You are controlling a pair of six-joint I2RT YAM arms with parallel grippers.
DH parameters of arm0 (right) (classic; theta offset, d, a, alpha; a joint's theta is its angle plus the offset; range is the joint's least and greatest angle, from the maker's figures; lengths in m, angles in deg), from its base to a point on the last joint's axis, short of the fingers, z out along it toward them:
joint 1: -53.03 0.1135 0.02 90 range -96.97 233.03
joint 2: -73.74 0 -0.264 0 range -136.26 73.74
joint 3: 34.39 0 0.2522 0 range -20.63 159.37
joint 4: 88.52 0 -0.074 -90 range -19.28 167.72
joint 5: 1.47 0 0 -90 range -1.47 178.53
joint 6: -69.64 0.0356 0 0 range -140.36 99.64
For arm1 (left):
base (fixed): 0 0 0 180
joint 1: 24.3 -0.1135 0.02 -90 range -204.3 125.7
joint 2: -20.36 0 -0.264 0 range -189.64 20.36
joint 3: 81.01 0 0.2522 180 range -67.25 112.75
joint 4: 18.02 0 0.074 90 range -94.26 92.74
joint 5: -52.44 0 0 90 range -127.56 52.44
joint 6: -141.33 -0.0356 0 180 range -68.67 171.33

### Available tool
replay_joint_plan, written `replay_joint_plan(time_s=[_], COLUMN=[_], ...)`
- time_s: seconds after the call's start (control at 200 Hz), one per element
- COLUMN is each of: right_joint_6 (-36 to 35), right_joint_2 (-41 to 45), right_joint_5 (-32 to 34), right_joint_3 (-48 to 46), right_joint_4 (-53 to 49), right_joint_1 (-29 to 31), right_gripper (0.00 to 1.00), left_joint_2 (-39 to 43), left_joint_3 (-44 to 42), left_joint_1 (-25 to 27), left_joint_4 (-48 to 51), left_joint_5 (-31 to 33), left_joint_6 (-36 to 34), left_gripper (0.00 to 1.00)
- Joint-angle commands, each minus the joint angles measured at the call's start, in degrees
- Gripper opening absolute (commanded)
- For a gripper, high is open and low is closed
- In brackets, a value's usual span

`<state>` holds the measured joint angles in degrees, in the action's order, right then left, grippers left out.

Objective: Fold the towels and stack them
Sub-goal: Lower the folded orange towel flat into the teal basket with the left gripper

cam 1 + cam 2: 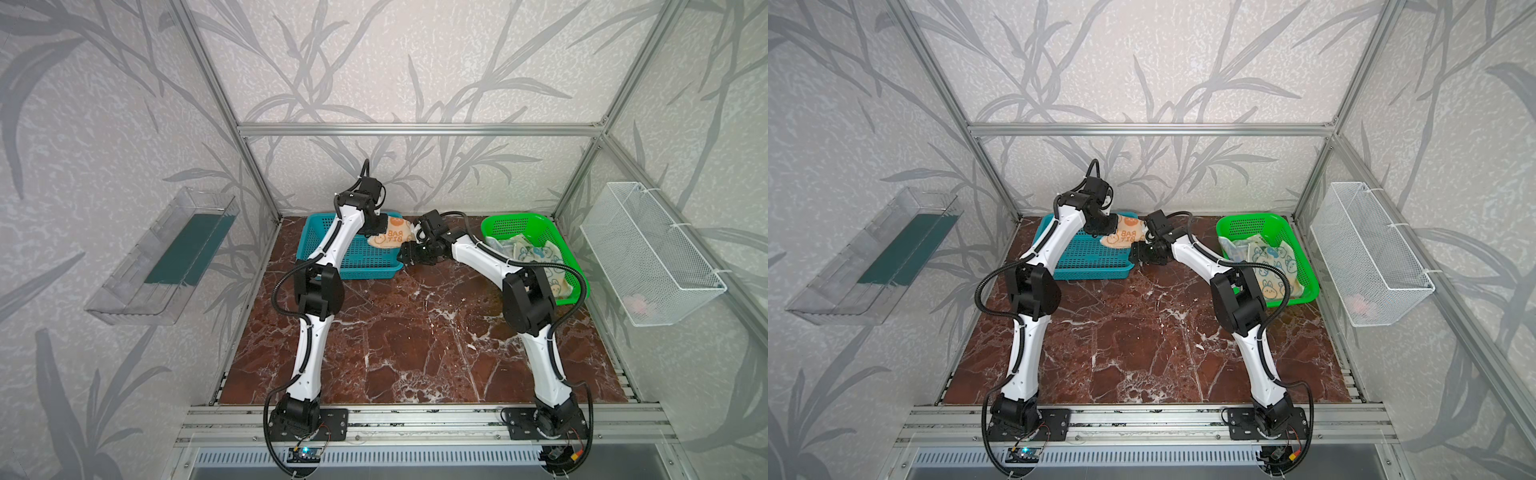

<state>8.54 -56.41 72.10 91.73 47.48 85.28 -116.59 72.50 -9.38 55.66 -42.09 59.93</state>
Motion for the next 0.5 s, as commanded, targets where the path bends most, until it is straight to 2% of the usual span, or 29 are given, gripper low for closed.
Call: replay_joint_plan(time_s=[0.0,0.155,0.32,0.495], right_joint_6=[1.90,2.69,3.51,3.87], right_joint_2=[-1.45,-4.62,-5.57,-5.31], right_joint_5=[3.55,4.56,5.33,6.96], right_joint_3=[3.55,8.36,9.28,8.93], right_joint_4=[-2.56,-5.07,-5.29,-6.06], right_joint_1=[0.59,1.43,2.20,2.52], right_gripper=[0.70,0.58,0.48,0.46], left_joint_2=[2.11,2.67,4.68,4.73], left_joint_3=[-0.08,-1.71,-6.37,-8.02], left_joint_1=[-0.72,-1.68,-3.19,-5.00], left_joint_4=[3.45,5.28,4.13,4.24], left_joint_5=[0.75,1.20,2.59,3.43], left_joint_6=[-0.88,-2.09,-3.02,-4.02], left_gripper=[0.00,0.00,0.00,0.00])
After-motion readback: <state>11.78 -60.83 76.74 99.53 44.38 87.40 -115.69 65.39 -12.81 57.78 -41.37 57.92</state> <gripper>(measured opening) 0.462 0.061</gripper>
